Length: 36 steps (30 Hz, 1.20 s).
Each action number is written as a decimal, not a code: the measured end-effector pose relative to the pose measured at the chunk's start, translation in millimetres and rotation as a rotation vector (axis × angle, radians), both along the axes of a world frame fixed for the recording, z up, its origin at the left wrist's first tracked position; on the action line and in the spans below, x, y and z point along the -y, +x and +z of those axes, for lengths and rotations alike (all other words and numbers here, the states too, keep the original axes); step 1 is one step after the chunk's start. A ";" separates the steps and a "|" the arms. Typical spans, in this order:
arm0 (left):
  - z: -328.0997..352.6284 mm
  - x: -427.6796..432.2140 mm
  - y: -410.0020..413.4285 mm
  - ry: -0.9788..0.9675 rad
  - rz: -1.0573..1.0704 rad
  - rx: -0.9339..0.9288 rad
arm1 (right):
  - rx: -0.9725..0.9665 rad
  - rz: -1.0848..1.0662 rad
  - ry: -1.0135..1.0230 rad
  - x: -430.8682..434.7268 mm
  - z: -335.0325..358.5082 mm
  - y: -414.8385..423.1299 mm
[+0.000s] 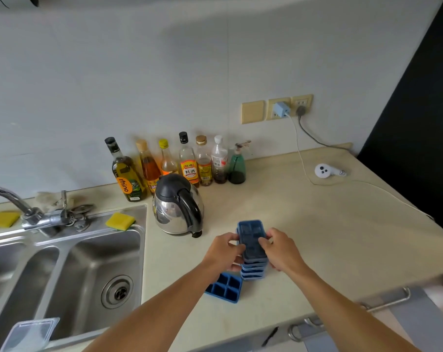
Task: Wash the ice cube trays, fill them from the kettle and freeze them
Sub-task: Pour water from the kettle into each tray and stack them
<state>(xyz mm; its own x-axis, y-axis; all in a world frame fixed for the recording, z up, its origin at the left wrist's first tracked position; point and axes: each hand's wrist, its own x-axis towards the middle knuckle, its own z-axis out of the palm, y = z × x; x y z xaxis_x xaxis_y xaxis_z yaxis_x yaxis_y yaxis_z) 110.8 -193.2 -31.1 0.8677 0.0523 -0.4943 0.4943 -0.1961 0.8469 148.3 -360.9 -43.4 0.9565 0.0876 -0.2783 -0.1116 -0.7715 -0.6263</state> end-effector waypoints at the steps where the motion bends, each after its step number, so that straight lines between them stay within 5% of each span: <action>1: -2.5 -0.9 0.3 -0.007 0.005 0.002 | 0.005 0.005 -0.003 1.1 -0.7 0.1; 6: -23.4 -18.7 -2.9 0.124 0.168 0.059 | 0.007 -0.176 0.084 14.5 -4.1 -7.7; 12: -61.5 -68.9 -25.7 0.491 0.103 -0.091 | -0.348 -0.185 0.079 32.4 -34.7 -37.7; 17: -77.2 -75.9 -48.7 0.315 0.052 -0.230 | -0.540 0.003 0.147 -2.7 -61.2 -72.9; 23: -82.9 -99.3 -74.4 0.232 0.120 -0.213 | -0.492 0.125 0.162 -66.2 -60.4 -91.8; 36: -82.6 -340.0 -127.2 0.131 0.335 -0.188 | -0.415 0.252 0.152 -304.5 -49.9 -95.4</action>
